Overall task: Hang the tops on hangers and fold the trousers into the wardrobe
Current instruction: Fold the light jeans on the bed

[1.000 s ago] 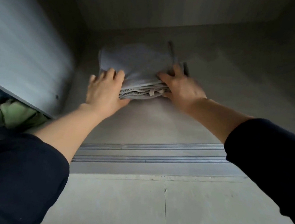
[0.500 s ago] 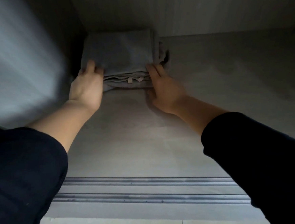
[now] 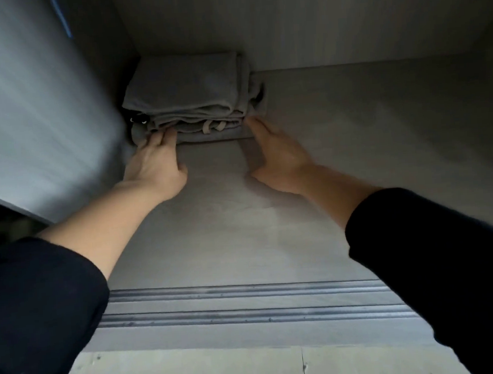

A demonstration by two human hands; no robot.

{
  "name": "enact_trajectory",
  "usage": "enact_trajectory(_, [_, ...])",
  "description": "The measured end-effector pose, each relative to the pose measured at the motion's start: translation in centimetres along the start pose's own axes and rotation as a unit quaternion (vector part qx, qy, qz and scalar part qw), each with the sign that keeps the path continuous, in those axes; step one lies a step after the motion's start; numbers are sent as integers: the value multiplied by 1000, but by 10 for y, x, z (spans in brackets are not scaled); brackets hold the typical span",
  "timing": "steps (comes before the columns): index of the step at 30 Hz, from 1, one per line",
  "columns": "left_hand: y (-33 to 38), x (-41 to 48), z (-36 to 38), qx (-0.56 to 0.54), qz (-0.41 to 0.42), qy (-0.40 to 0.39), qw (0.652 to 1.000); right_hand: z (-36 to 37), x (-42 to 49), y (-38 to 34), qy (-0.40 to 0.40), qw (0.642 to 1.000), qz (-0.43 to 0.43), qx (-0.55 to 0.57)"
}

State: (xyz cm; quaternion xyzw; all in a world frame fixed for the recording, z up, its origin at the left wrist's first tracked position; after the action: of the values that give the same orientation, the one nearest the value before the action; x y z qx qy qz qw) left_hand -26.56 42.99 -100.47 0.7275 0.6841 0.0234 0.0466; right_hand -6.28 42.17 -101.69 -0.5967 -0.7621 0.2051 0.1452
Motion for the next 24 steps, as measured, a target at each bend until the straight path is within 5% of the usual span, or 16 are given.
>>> enact_trajectory(12, [175, -101, -86, -132, 99, -50, 985, -137, -181, 14, 21, 988, 149, 35])
enact_trajectory(24, [324, -233, -428, -53, 273, -138, 951, -463, -380, -141, 22, 955, 294, 18])
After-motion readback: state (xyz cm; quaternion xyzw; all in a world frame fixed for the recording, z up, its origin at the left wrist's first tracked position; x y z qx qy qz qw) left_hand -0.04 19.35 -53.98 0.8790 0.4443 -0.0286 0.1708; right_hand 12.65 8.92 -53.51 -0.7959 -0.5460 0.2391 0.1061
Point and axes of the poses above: each hand's wrist, its own x-axis towards the middle knuckle, its own z-axis out of the palm, y = z × x, the point moved 5 cm from there along x, towards the middle knuckle
